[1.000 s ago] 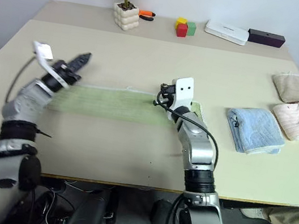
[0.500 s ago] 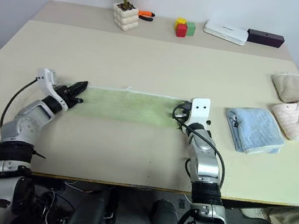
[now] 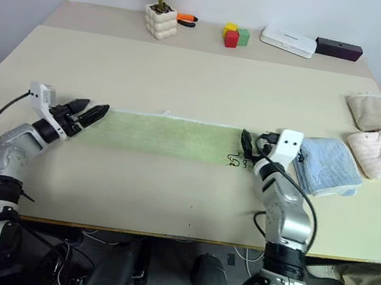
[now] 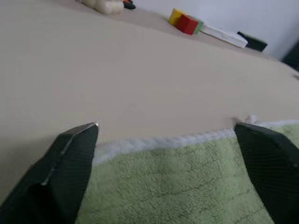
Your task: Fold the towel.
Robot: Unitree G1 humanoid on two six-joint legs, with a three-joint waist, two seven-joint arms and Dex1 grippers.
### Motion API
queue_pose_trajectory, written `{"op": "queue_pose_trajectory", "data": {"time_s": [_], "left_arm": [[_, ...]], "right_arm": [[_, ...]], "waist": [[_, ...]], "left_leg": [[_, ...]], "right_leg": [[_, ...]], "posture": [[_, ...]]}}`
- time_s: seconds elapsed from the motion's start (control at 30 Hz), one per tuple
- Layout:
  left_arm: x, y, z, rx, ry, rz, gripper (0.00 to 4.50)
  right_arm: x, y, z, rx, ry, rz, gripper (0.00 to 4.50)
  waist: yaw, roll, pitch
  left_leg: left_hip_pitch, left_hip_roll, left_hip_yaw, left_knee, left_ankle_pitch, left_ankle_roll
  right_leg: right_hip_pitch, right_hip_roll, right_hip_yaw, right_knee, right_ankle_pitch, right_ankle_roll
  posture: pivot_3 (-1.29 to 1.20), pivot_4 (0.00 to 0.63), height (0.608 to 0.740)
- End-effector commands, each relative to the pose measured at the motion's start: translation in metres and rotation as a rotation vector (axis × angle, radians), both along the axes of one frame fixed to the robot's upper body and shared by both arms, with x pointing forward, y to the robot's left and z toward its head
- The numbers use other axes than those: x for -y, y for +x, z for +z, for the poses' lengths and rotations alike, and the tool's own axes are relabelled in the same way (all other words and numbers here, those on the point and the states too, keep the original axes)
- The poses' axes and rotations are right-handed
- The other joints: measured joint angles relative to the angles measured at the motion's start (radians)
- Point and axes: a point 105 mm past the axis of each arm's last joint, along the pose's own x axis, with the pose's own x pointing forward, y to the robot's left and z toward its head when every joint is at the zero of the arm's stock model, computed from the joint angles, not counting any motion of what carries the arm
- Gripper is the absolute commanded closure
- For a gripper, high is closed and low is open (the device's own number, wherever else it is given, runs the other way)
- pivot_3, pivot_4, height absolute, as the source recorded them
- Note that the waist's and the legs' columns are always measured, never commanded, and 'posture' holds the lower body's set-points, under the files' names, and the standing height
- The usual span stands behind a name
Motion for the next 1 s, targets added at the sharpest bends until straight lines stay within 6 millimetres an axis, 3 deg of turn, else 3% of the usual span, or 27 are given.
{"op": "queue_pose_trajectory", "data": {"time_s": [0.03, 0.17, 0.37, 0.57, 1.0], "left_arm": [[0.002, -0.003, 0.029, 0.108, 0.038, -0.078, 0.0], [0.018, -0.023, 0.045, 0.162, 0.08, -0.321, 0.0], [0.018, -0.048, 0.061, 0.191, 0.038, -0.546, 0.0], [0.014, -0.06, 0.054, 0.171, 0.099, -0.64, 0.0], [0.021, -0.057, 0.054, 0.178, 0.093, -0.629, 0.0]], "right_arm": [[-0.003, -0.019, 0.023, 0.016, 0.134, 0.074, 0.05], [-0.004, -0.043, 0.026, -0.031, 0.262, 0.113, 0.05], [0.003, -0.063, 0.003, -0.127, 0.284, 0.019, 0.05], [0.015, -0.064, -0.02, -0.209, 0.367, -0.141, 0.05], [-0.017, -0.039, -0.024, -0.226, 0.534, -0.102, 0.05]], "waist": [[-0.001, 0.0, 0.0], [0.0, 0.0, 0.0], [-0.001, 0.0, 0.0], [-0.001, 0.0, 0.0], [-0.009, -0.001, -0.001]], "left_leg": [[0.0, 0.0, 0.0, 0.0, 0.0, 0.0], [0.0, 0.0, -0.001, 0.0, 0.0, 0.0], [0.0, 0.0, -0.001, -0.001, 0.0, 0.0], [0.0, 0.0, -0.001, -0.001, 0.0, 0.0], [0.0, 0.0, -0.001, -0.001, -0.001, 0.001]], "right_leg": [[0.0, 0.0, 0.0, 0.0, 0.0, 0.0], [0.0, 0.0, 0.0, 0.0, 0.0, 0.0], [0.0, 0.0, 0.0, 0.0, 0.0, -0.001], [-0.001, 0.0, 0.0, -0.001, 0.0, -0.001], [-0.001, 0.0, 0.0, -0.001, 0.0, -0.001]], "posture": [[0.0, 0.15, 0.735], [0.0, 0.15, 0.735], [0.0, 0.15, 0.735], [0.0, 0.15, 0.735], [0.0, 0.15, 0.735]]}}
